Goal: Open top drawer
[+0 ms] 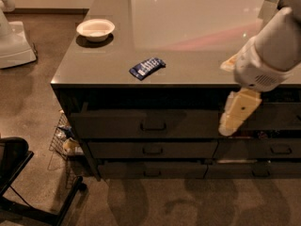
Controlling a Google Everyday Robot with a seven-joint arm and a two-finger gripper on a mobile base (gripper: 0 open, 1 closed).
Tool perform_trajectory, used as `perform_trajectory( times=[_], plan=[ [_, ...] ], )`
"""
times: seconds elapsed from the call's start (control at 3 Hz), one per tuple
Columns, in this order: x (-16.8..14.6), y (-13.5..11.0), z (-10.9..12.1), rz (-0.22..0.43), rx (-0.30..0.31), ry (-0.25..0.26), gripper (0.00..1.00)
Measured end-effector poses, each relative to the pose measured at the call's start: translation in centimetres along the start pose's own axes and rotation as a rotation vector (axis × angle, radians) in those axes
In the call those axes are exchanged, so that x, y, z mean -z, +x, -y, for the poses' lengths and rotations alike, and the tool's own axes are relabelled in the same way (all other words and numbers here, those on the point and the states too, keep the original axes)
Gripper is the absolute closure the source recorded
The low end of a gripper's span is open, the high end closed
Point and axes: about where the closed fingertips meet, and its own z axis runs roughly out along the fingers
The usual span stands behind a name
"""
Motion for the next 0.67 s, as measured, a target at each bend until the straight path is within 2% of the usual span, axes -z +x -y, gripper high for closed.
perform_trajectory(
  times=[0.33,0.67],
  plan=[
    [-5.9,0.5,2.0,0.062,0.017,0.015,0.0],
    [-10.4,0.8,4.4,0.072,0.078,0.079,0.0]
  ],
)
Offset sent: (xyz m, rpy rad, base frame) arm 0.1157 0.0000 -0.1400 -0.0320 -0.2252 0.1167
